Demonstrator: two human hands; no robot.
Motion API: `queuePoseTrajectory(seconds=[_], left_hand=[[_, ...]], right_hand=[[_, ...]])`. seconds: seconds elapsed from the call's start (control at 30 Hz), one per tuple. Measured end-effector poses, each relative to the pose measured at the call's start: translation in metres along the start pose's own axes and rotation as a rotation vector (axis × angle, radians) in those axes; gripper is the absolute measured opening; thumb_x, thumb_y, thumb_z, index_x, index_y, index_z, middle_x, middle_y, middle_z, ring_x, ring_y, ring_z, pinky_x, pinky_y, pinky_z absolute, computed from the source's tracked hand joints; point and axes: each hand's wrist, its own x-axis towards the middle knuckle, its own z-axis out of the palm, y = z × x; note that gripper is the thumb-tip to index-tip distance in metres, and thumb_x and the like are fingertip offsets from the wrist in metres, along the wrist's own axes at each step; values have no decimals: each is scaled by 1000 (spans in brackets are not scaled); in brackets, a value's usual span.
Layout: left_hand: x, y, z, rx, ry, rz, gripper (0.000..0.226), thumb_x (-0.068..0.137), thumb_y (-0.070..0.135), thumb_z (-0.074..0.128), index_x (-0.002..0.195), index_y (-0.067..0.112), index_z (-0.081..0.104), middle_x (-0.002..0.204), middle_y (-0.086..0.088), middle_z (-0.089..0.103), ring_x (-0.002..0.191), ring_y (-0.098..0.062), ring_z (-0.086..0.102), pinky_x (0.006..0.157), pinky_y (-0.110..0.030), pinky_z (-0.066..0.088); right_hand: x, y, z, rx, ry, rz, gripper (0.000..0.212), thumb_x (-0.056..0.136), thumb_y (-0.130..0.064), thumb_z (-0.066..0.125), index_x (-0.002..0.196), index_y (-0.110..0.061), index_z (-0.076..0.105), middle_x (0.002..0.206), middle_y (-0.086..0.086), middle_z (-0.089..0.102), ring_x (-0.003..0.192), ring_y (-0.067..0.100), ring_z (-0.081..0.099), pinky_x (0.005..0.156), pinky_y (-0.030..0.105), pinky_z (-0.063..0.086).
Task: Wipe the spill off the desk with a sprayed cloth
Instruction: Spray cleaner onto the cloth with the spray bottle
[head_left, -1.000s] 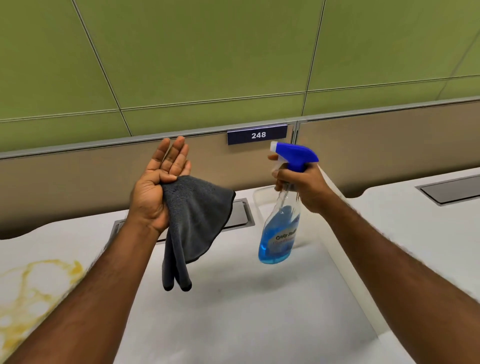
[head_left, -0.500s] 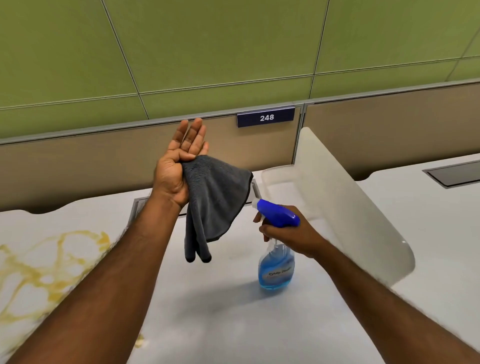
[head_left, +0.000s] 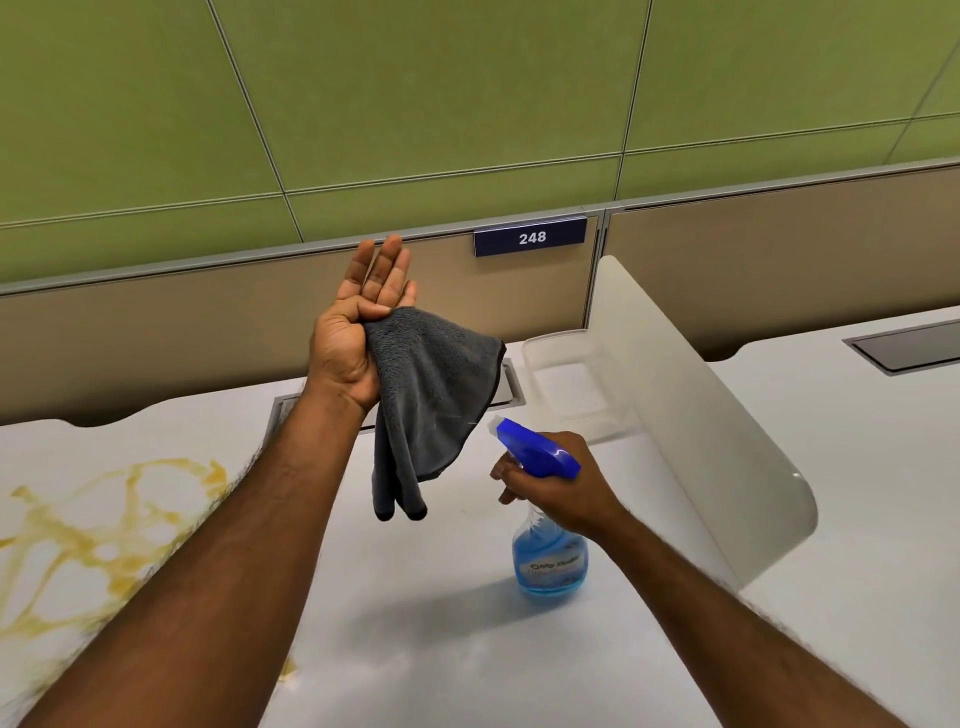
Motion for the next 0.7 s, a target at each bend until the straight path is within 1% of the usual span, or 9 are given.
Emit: queuePoseTrajectory(seconds=[0.07,0.13,0.23,0.33,0.4,0.47,0.57,0.67,0.7], left_hand=[[0,0,0,7,26,-1,72,55,-11,46,123,11,55,117,-7,71,127,-25,55,100,-37,46],[0,0,1,3,50,0,68,61,-10,36,123,11,54,116,-7,71,130,-25,52,101,-37,46],[-1,-1,1,-5,60,-1,68,62,-9,35,123,11,54,118,-7,70,131,-25,52,103,-37,45],[-3,-4,2,-5,68,-14,68,61,-10,35,123,11,54,119,-7,70,130,-23,53,103,-37,45],[-5,-6,4,-10,67,-19,68,61,-10,34,123,11,55,118,-7,70,128,-22,54,102,-36,46],[-6,-7,6,-14,66,-22,68,61,-10,34,123,11,55,117,-7,70,128,-22,54,101,-36,46],[-7,-8,6,-21,57,-25,70,59,-10,38,124,11,54,118,-7,70,127,-21,55,101,-36,46],[-7,-8,6,-8,52,-26,70,60,-10,37,124,12,54,119,-6,70,122,-21,61,101,-36,46],[-7,-9,5,-8,53,-29,69,61,-10,35,123,12,56,120,-6,70,120,-21,62,101,-36,46]], right_hand=[[-1,-5,-6,55,-56,-43,29,80,-17,70,105,-3,64,95,15,70,78,27,71,66,27,57],[-3,-10,-12,102,-69,-92,32,80,-15,69,107,-2,61,96,16,68,78,29,70,63,27,57],[-9,-18,-15,132,-32,-147,32,80,-13,67,109,-1,59,92,12,68,78,30,71,61,27,57],[-10,-25,-13,121,29,-208,28,78,-15,68,103,-8,60,87,9,68,73,29,71,60,28,57],[-7,-25,-11,108,76,-209,27,78,-19,70,100,-8,60,82,7,67,68,28,71,58,29,58],[-3,-20,-7,77,95,-186,30,77,-21,71,98,-4,60,78,11,66,67,28,71,58,30,58],[-3,-9,-2,36,130,-148,33,74,-23,73,98,-4,61,81,14,66,68,28,70,58,29,57],[-6,-3,-8,62,102,-122,27,74,-20,72,98,-15,62,88,14,67,70,28,68,59,28,58],[-6,-1,-12,63,83,-118,28,74,-19,71,100,-17,62,90,13,68,71,26,68,59,29,58]])
